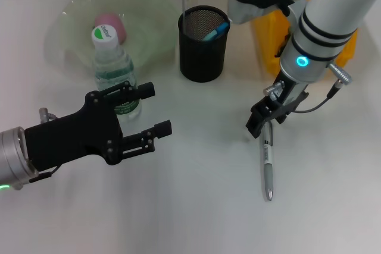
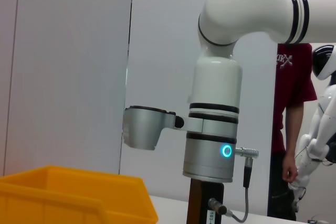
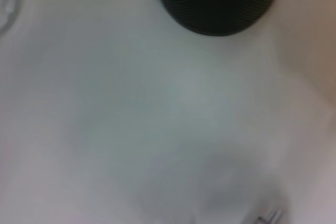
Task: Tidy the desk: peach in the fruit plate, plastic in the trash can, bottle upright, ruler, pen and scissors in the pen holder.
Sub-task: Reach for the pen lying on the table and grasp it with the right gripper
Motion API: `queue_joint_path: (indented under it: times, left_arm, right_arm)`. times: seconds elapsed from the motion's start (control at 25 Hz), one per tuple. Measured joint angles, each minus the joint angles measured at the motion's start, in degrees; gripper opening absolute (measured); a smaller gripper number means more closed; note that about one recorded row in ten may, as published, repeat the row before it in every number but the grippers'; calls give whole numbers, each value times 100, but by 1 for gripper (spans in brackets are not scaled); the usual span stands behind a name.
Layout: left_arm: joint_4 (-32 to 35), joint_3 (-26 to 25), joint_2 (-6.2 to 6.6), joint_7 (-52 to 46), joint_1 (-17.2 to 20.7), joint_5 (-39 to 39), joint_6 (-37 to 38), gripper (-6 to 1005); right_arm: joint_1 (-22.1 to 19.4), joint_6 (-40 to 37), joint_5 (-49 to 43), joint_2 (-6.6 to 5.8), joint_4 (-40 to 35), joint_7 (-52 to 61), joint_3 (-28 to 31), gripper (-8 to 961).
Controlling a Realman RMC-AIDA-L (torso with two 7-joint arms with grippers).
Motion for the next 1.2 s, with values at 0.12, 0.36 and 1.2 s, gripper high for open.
queue_joint_path:
  times: [0.12, 0.36, 1.2]
  left_arm:
    - [0, 0, 0, 2, 2, 0, 4, 748]
    - [0, 0, 0, 3, 29, 6, 4, 748]
    - [28, 0, -1, 22, 47, 9, 10, 748]
  right_arm:
    - [-6, 65, 101, 0, 0, 1, -199, 630]
    - [-25, 86, 146, 0, -1, 3, -262, 623]
    - [-74, 140, 128, 0, 70, 4, -269, 467]
